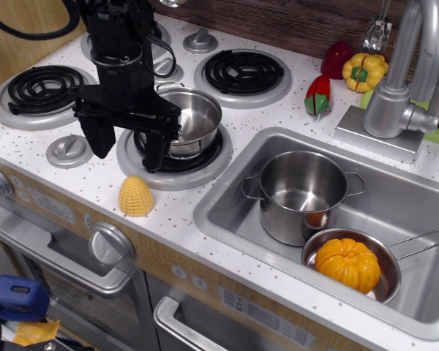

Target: Put corn in pan which is on stove

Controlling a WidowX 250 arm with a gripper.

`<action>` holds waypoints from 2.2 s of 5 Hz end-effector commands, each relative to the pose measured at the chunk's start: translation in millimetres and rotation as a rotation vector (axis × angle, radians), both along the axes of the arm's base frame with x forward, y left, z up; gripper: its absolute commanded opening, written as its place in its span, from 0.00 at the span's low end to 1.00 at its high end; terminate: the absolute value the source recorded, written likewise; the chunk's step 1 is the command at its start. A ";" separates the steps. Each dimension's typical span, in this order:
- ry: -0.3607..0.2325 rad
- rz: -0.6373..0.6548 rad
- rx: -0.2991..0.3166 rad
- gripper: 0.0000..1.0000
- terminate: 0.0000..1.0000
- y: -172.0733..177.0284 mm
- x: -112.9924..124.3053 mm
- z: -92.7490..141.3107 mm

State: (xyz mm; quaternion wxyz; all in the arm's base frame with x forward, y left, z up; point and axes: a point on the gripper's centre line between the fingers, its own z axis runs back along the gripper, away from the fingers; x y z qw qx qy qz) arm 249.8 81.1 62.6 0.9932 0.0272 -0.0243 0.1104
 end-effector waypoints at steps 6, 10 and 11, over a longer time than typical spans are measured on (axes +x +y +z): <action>-0.109 0.043 -0.080 1.00 0.00 5.8 -4.4 -47.1; -0.133 -0.015 0.097 0.00 0.00 -6.4 12.8 28.6; -0.151 -0.082 0.118 0.00 0.00 -4.2 34.9 35.5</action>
